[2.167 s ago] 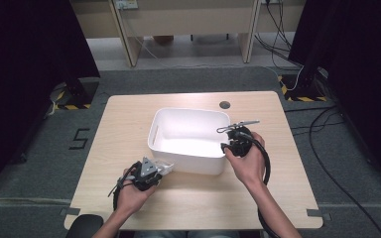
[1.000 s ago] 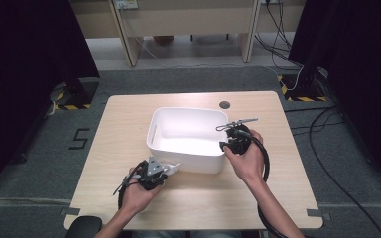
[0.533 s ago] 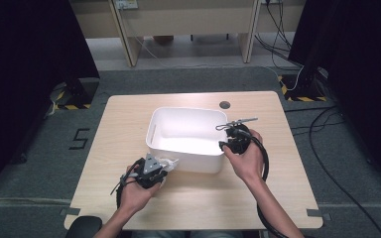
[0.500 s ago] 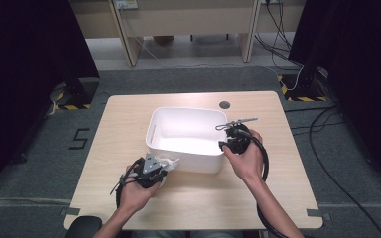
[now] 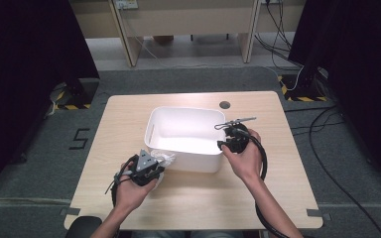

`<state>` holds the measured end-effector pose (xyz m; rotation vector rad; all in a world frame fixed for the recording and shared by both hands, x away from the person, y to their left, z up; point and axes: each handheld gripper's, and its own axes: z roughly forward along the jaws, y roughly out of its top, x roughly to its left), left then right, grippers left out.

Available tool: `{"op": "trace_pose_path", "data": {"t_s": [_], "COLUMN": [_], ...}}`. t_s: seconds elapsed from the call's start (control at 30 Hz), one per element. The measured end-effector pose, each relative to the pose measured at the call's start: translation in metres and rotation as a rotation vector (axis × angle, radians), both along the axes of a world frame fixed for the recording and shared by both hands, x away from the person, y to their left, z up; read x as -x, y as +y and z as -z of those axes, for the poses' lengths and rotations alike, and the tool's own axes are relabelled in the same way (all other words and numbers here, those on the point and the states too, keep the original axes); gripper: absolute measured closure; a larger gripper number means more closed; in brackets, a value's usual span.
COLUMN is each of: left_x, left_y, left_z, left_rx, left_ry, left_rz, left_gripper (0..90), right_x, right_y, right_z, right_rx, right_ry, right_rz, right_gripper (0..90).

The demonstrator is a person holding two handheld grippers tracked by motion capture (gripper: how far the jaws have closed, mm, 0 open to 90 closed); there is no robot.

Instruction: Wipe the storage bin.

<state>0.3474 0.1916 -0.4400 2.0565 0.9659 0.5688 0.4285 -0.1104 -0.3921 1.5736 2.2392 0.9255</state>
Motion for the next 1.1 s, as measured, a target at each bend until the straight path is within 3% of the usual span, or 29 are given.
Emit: {"op": "trace_pose_path", "data": {"t_s": [0.4,0.83,1.1], "left_x": [0.003,0.003,0.003], "left_y": [-0.001,-0.001,-0.007], "left_z": [-0.011,-0.017,-0.018], "left_rx": [0.013,-0.004,-0.012], "left_ry": [-0.032,-0.050,-0.052], "left_rz": [-0.007,-0.016,0.007], "left_gripper": [79.1,79.1,79.1], "right_x": [0.000,0.000,0.000], "right_y": [0.001,0.002,0.003], "right_z": [0.000,0.000,0.000], "right_rx": [0.006,0.004,0.011], "right_ry": [-0.006,-0.004,-0.007], "right_rz": [-0.006,-0.004,-0.005], "right_gripper": [68.3,68.2,68.2]}}
